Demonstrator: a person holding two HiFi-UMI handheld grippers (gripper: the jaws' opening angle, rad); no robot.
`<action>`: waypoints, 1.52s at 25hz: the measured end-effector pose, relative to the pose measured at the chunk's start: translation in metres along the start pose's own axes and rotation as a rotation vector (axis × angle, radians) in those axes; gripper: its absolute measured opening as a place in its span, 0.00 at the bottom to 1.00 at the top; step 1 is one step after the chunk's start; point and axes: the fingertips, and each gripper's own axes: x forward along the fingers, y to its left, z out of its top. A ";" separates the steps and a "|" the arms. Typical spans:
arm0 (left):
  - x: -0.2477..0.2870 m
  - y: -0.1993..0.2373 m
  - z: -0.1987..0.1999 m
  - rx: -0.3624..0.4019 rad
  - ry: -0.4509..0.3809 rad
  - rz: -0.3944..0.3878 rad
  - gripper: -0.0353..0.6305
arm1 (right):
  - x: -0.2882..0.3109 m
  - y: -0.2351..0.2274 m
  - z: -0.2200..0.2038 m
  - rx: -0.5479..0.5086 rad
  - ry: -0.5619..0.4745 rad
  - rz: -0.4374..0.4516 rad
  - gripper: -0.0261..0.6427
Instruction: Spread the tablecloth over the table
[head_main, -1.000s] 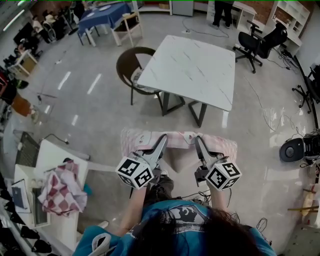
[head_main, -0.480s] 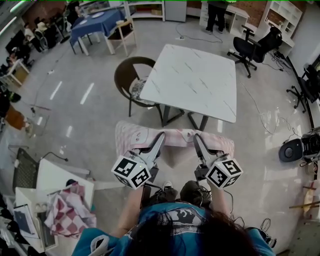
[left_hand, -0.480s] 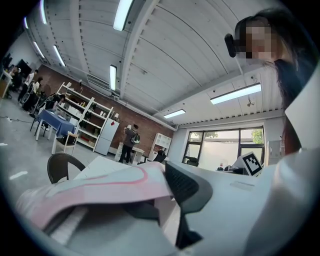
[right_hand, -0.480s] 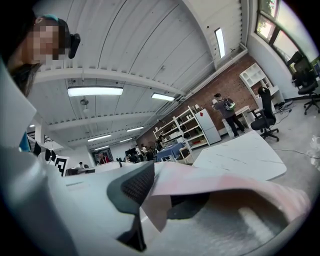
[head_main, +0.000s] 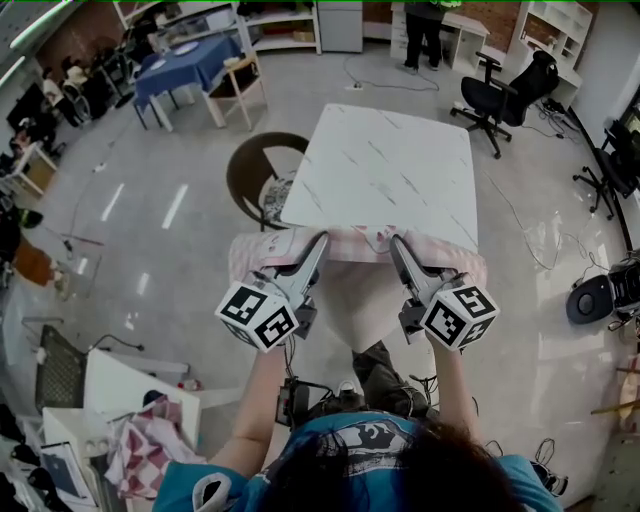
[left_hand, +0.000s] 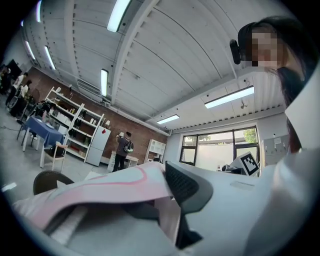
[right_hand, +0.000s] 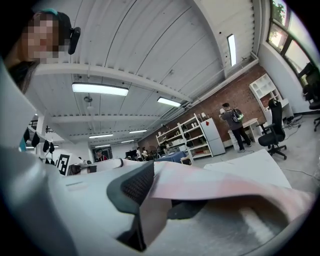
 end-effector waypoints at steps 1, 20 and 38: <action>0.008 0.004 0.009 0.013 -0.014 -0.007 0.14 | 0.008 -0.003 0.010 -0.010 -0.013 0.006 0.16; 0.261 0.110 0.109 0.255 -0.052 -0.032 0.15 | 0.172 -0.177 0.173 -0.119 -0.156 0.069 0.16; 0.344 0.199 0.067 0.177 0.037 -0.014 0.15 | 0.252 -0.266 0.149 -0.054 -0.077 0.102 0.16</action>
